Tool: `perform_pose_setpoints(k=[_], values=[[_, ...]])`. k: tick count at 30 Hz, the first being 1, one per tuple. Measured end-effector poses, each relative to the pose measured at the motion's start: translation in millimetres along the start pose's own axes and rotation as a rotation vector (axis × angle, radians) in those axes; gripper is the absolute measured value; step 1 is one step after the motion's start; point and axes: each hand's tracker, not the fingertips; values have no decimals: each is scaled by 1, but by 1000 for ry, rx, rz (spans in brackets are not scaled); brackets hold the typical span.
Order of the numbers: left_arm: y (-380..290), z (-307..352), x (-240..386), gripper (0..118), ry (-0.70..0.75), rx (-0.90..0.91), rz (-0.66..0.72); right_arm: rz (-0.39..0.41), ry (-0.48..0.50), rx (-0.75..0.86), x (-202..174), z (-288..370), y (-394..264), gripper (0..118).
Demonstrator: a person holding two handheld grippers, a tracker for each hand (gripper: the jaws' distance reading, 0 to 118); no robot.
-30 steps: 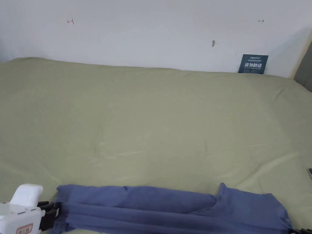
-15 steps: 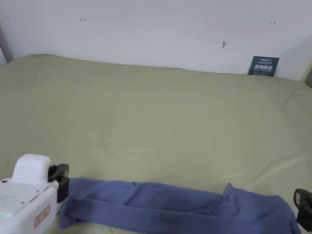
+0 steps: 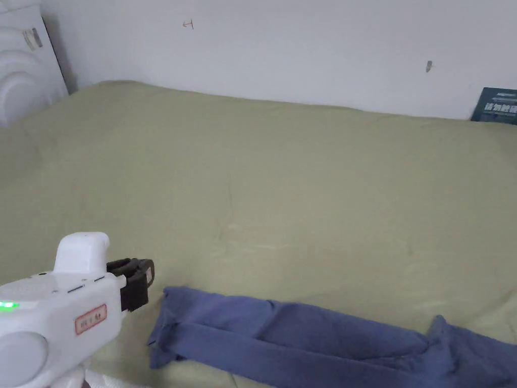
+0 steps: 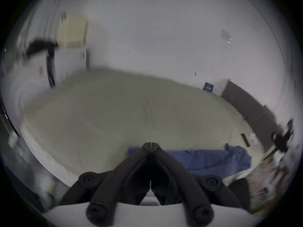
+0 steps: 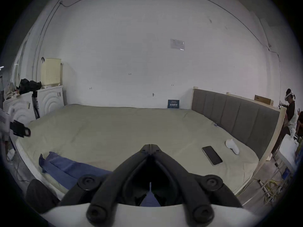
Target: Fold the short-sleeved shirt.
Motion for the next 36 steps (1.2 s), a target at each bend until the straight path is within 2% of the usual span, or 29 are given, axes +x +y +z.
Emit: perform_pose_setpoints(k=[4,7,10,11,12,14,15,18,20,21,22,23,24,25,27,29,32,34,36], values=[[13,-65,-73,0,-198,-297,244,11,3,-15,-3,-1,2,0],[12,-109,-112,0,-331,-491,317,22,-8,-41,-4,-6,-2,0],[16,-119,-111,0,-347,-539,339,20,-24,-63,-3,-11,-8,0],[15,-124,-114,9,-370,-548,342,20,-30,-78,-3,-13,-9,0],[15,-128,-117,37,-362,-554,339,16,-33,-90,-2,-14,-11,0],[11,-125,-103,102,-435,-559,357,5,-34,-99,1,-15,-12,0],[7,-129,-102,114,-470,-565,388,4,-35,-106,1,-16,-13,0],[-8,-149,-107,113,-490,-605,488,5,-47,-120,2,-19,-16,0],[-15,-152,-103,112,-539,-598,497,-5,-46,-135,3,-20,-18,0],[-13,-155,-105,110,-562,-577,513,-8,-46,-137,3,-20,-19,0],[-14,-156,-103,101,-579,-589,542,-9,-47,-142,3,-20,-21,0],[-17,-157,-101,80,-628,-595,568,-10,-48,-147,3,-20,-21,0],[-22,-159,-95,35,-645,-613,585,-14,-45,-151,4,-20,-23,0],[-30,-165,-89,11,-594,-652,548,-20,-43,-156,4,-20,-24,0],[-44,-174,-72,11,-450,-708,418,-28,-41,-163,3,-19,-25,0],[-44,-191,-95,10,-590,-654,590,-34,-39,-164,4,-14,-25,0],[-33,-185,-100,9,-511,-634,475,-39,-36,-155,7,-10,-22,0],[-20,-167,-98,8,-479,-608,512,-35,-31,-150,8,-11,-20,0],[-10,-155,-106,8,-522,-555,545,-38,-30,-141,10,-9,-18,0]])
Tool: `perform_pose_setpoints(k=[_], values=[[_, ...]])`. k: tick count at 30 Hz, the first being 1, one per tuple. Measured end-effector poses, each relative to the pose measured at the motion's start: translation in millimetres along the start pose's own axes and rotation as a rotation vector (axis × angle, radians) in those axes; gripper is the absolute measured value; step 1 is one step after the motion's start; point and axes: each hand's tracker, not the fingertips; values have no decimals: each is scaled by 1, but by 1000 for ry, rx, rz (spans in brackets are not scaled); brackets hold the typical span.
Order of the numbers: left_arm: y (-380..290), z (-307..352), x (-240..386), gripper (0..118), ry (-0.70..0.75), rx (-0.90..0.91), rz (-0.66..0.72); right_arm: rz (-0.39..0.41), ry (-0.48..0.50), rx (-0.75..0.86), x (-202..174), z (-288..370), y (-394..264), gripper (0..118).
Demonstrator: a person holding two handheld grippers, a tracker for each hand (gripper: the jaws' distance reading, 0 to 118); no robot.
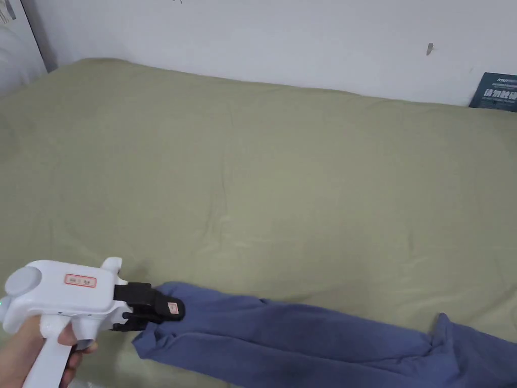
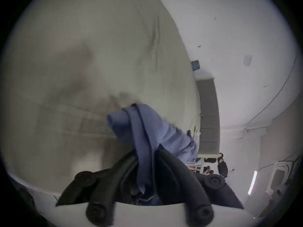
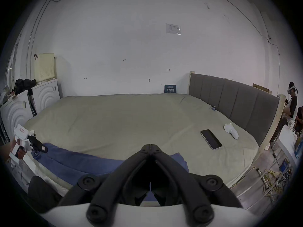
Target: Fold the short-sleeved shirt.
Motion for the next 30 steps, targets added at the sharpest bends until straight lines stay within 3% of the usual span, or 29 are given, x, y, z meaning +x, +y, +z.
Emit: perform_pose_setpoints(k=[9,14,19,23,30], values=[[-19,89,77,8,162,177,-119,-17,41,28,9,8,4,0],[-23,81,116,8,287,159,-231,-27,56,37,12,10,3,0],[-61,16,189,8,395,108,-347,-57,71,35,18,13,-1,0],[-81,-49,231,8,391,9,-449,-70,79,15,23,13,-8,0],[-100,-184,242,8,519,-161,-585,-122,106,-28,33,12,-19,0]])
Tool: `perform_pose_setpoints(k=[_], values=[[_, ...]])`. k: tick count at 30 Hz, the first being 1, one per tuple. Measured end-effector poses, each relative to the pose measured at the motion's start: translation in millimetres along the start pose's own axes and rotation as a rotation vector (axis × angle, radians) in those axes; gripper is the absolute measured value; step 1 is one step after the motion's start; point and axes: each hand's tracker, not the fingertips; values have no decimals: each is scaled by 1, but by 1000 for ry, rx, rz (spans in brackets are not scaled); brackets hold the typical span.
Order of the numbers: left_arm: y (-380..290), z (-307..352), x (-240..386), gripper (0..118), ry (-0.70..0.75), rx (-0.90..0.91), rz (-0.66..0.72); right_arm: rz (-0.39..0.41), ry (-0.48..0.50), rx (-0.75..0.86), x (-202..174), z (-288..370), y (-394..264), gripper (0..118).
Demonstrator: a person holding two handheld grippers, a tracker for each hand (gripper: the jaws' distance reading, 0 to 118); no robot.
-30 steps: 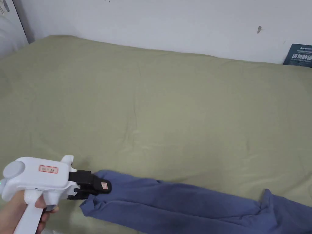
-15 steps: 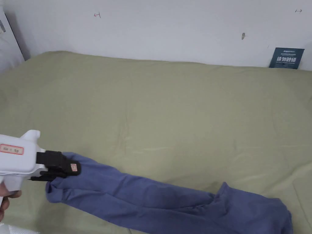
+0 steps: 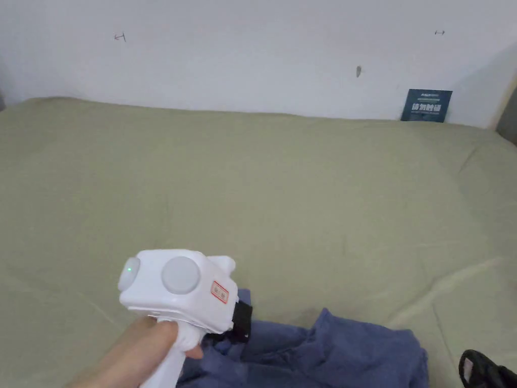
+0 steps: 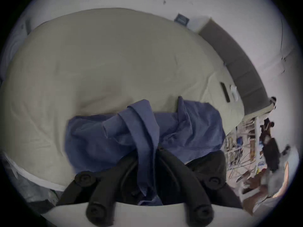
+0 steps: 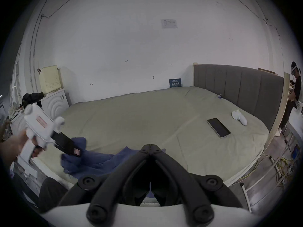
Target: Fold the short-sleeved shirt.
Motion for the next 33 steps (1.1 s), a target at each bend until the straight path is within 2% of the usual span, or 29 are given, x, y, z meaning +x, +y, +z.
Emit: perform_pose_setpoints(k=[1,2,4,5,8,10,11,12,13,14,19,22,24,26,28,31,33], values=[[2,-17,9,9,4,-8,-39,2,-4,-5,1,0,-2,0],[2,-31,16,16,17,-13,-60,2,-9,-10,2,-1,-3,0],[1,-53,20,96,-46,18,-82,-4,-11,-29,6,0,-4,0],[0,-58,18,118,-52,17,-62,-6,-14,-33,7,0,-5,0],[-2,-47,10,118,-102,34,15,3,-19,-46,8,-1,-6,0],[-7,-26,-8,112,-145,41,66,1,-16,-53,9,-3,-6,0],[-10,-15,-17,103,-175,64,71,-1,-13,-57,8,-5,-6,0],[-15,-4,-27,54,-190,93,69,-1,-9,-60,7,-7,-7,0],[-20,6,-36,0,-197,91,47,-1,-4,-65,6,-10,-8,0],[-23,9,-44,0,-195,85,29,-2,3,-71,4,-12,-8,0],[-30,-12,-67,0,-176,71,117,-2,38,-94,-8,-20,-12,0],[-29,-51,-62,0,-244,31,183,5,50,-105,-15,-21,-12,0],[-33,-74,-47,0,-382,-14,215,14,50,-109,-17,-20,-13,0],[-38,-103,-28,0,-350,-48,196,21,42,-117,-17,-21,-14,0],[-45,-107,-20,0,-357,-47,141,25,36,-131,-17,-22,-15,0],[-37,-84,-31,0,-369,-52,166,32,28,-144,-17,-26,-15,0],[-38,-52,-37,0,-305,-2,103,43,29,-150,-20,-30,-14,0]])
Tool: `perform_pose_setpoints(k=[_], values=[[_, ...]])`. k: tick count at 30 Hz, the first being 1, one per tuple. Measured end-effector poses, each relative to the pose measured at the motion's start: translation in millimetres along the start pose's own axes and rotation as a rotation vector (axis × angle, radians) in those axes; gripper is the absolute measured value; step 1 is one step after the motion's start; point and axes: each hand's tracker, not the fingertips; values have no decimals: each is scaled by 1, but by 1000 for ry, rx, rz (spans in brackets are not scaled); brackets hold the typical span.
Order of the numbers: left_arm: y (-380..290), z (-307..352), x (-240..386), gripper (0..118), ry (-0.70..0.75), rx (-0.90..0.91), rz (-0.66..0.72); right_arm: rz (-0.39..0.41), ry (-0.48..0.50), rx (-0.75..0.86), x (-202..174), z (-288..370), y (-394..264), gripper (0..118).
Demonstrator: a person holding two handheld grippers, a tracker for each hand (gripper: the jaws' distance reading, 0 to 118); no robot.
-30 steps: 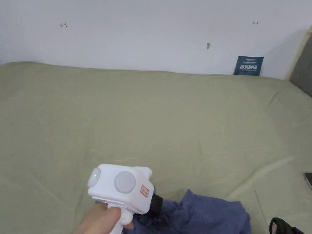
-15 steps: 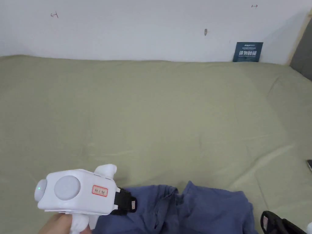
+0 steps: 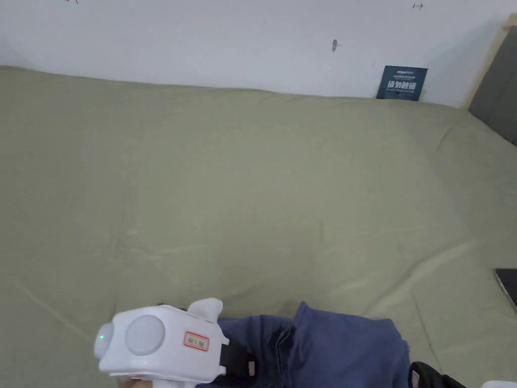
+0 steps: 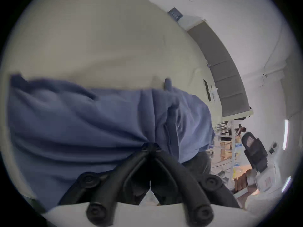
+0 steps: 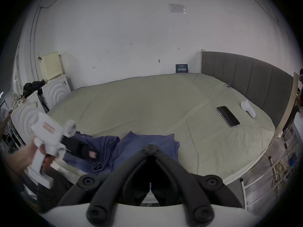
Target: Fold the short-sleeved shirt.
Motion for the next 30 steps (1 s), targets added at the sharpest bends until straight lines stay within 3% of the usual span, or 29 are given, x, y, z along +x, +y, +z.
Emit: perform_pose_setpoints(k=[6,9,11,12,13,14,15,19,24,25,26,27,28,30], values=[[-9,117,-54,0,50,178,56,26,23,-7,-13,-10,3,0],[-9,135,-88,0,149,193,105,48,34,-19,-22,-16,0,0],[-9,135,-91,0,112,185,107,57,41,-28,-28,-17,-1,0],[-9,133,-95,15,46,176,111,58,42,-29,-30,-17,-1,0],[-8,128,-99,45,-44,142,102,59,43,-28,-33,-16,-1,0],[-5,122,-103,87,-105,125,103,59,46,-29,-34,-16,-1,0],[-2,113,-106,115,-143,100,115,61,48,-31,-36,-16,0,0],[9,79,-133,115,-144,47,172,69,41,-29,-39,-14,2,0],[8,58,-136,111,-356,67,233,70,24,-36,-38,-14,3,0],[7,52,-136,99,-407,62,271,70,21,-37,-38,-13,3,0],[9,46,-140,75,-351,58,275,68,19,-37,-38,-13,3,0],[8,42,-138,13,-231,51,262,66,20,-37,-38,-12,3,0],[5,38,-138,11,-141,51,238,65,20,-38,-38,-10,3,0],[5,41,-148,11,-279,73,307,70,13,-28,-39,-6,5,0]])
